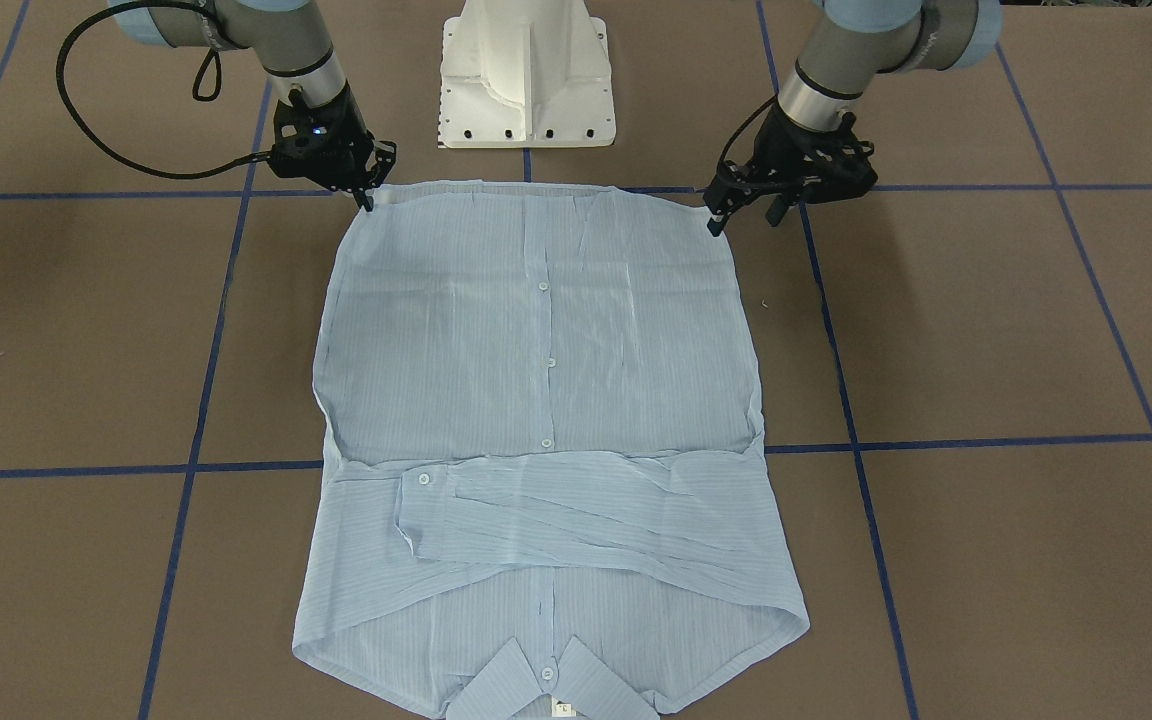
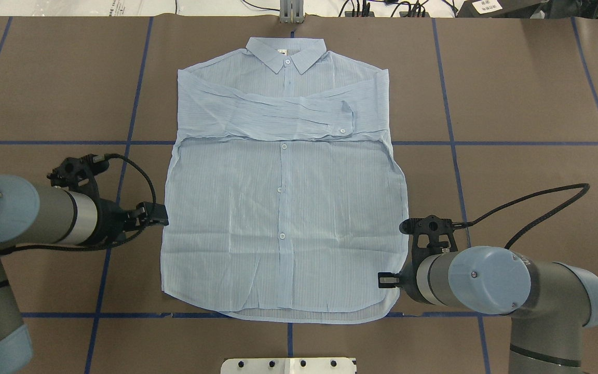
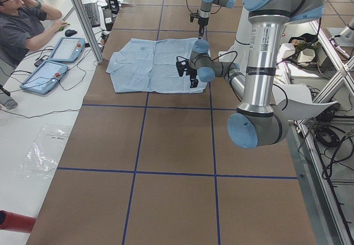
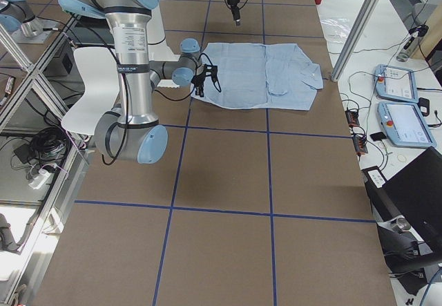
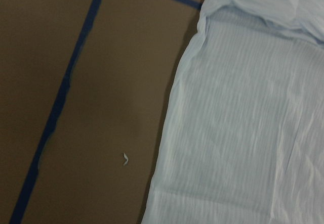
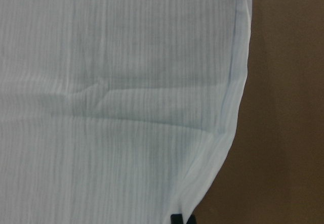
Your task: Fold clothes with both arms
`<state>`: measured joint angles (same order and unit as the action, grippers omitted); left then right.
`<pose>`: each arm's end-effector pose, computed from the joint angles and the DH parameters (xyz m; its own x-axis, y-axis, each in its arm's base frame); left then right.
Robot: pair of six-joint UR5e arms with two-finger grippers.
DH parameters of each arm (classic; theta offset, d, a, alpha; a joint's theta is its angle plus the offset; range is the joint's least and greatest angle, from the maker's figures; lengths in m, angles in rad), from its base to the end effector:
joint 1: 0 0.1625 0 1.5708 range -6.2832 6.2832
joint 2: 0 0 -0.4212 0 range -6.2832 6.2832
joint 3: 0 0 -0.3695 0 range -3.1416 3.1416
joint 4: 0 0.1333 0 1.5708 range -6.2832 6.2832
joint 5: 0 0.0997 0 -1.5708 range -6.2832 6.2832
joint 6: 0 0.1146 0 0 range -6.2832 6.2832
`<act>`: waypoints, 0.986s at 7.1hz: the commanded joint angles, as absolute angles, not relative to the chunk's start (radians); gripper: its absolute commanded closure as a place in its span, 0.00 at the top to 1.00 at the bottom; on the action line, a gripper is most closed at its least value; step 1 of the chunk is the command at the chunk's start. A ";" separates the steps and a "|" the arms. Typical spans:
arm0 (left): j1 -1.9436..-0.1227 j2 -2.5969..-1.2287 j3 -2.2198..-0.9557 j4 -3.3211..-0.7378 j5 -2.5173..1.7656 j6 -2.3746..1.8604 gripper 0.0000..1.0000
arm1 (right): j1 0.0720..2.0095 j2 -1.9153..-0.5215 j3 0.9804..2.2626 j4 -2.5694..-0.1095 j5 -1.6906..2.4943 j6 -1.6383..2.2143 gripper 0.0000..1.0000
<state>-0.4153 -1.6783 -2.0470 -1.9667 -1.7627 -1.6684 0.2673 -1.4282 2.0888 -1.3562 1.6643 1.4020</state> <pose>0.4148 -0.3047 0.3575 0.4831 -0.3175 -0.8160 0.2997 0.9356 -0.1867 -0.4529 -0.2511 0.3493 0.6419 0.0024 0.7668 -0.0873 0.9937 0.0700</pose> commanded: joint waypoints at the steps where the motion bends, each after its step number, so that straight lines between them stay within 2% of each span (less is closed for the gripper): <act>1: -0.319 -1.739 -1.976 -1.960 -1.717 -1.741 0.92 | 0.271 -1.408 2.086 -1.358 1.664 1.402 0.00; 7: -0.292 -1.726 -1.964 -1.907 -1.689 -1.740 0.79 | 0.272 -1.397 2.083 -1.358 1.663 1.402 0.00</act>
